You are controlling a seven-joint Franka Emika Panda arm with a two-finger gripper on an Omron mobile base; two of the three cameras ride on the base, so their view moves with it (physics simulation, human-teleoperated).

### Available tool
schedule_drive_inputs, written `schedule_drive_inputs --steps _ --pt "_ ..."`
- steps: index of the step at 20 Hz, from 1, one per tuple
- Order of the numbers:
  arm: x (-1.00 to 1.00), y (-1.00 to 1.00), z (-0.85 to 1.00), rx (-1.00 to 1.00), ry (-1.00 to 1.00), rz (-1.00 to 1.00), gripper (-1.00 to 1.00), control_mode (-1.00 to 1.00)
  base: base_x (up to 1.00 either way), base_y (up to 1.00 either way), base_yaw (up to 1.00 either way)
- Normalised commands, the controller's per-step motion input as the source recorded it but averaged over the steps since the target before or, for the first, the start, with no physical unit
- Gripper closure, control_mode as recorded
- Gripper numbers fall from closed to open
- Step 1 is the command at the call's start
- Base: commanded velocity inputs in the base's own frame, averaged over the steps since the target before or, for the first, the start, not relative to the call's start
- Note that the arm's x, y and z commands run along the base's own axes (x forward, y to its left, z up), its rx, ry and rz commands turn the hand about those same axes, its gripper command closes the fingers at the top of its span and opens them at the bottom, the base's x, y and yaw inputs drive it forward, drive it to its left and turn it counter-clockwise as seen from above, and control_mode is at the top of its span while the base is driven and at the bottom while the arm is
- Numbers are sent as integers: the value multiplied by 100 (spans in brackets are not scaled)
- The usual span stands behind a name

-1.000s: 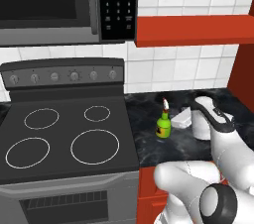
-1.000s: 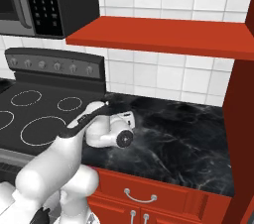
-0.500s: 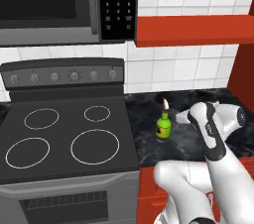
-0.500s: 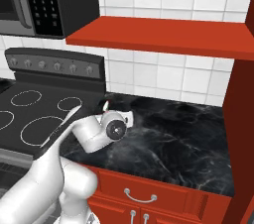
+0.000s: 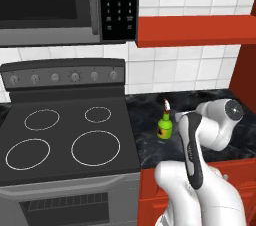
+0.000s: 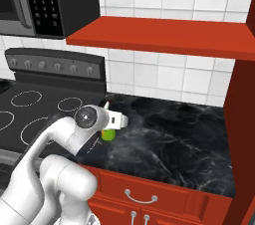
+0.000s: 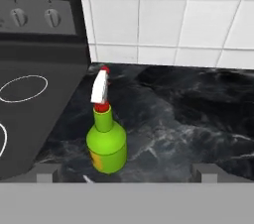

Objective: Move the cutting board and knife to the sink. Then move spray from the shelves to the counter.

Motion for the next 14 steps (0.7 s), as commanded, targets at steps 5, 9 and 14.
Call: schedule_drive_inputs --steps 5,9,14 --pt "-48 -1 20 -6 11 -21 -100 -100 0 0 0" --pt "-52 -9 20 -7 11 -10 -100 -100 0 0 0" --pt "-51 -3 16 -4 8 -1 -100 -100 0 0 0"
